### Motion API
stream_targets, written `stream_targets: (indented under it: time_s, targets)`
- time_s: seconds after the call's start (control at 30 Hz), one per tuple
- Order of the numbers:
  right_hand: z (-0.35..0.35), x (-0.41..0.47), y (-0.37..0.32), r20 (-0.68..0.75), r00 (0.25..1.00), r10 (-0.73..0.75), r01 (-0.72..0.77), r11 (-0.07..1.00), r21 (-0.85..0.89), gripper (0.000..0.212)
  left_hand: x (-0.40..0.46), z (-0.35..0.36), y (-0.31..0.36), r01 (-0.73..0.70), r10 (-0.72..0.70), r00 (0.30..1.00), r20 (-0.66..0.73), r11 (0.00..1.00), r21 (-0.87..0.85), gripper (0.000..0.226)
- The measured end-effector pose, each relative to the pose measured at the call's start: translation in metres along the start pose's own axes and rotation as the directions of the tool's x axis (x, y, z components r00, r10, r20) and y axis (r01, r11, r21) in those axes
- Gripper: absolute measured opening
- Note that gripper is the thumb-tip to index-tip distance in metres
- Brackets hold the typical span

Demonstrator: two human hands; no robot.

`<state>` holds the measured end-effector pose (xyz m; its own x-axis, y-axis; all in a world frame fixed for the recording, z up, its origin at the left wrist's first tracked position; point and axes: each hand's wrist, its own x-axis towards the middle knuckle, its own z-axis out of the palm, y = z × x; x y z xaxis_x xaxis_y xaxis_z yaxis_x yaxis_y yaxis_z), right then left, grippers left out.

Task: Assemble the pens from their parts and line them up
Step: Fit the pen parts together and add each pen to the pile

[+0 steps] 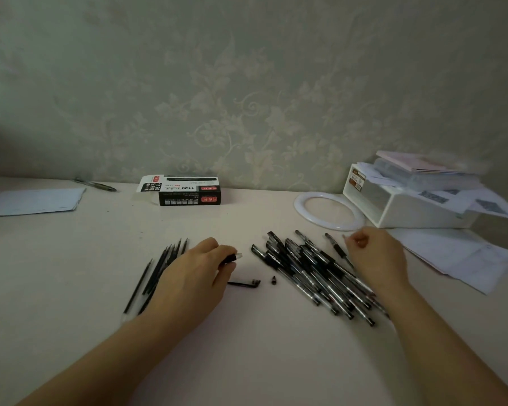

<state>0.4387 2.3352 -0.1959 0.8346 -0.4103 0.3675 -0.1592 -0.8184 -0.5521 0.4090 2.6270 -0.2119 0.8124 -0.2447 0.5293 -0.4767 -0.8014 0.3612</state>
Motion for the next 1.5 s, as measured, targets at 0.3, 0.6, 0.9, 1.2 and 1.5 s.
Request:
stream_targets:
  time_s: [0.3, 0.6, 0.9, 1.2, 1.5]
  targets:
    - [0.025, -0.015, -0.018, 0.054, 0.999, -0.002, 0.002, 1.000, 0.000, 0.017, -0.001, -0.004, -0.010, 0.073, -0.073, 0.997, -0.025, 0.997, 0.033, 0.022]
    - [0.027, -0.015, -0.024, 0.039, 0.998, -0.054, 0.054, 0.998, 0.023, 0.018, -0.001, -0.002, -0.010, 0.095, -0.095, 0.995, -0.001, 0.994, 0.051, 0.018]
    - [0.021, -0.010, -0.013, 0.111, 0.993, -0.046, 0.045, 0.999, 0.015, 0.016, 0.001, -0.022, -0.028, 0.406, -0.405, 0.913, -0.044, 0.897, 0.171, 0.026]
    - [0.020, -0.012, -0.016, 0.117, 0.991, -0.059, 0.059, 0.998, 0.003, 0.024, -0.001, -0.018, -0.022, 0.378, -0.415, 0.907, 0.077, 0.880, 0.289, 0.032]
    - [0.017, -0.028, -0.040, -0.075, 0.967, -0.244, 0.248, 0.967, 0.049, 0.016, 0.003, -0.017, -0.007, 0.369, -0.445, 0.889, 0.109, 0.836, 0.407, 0.023]
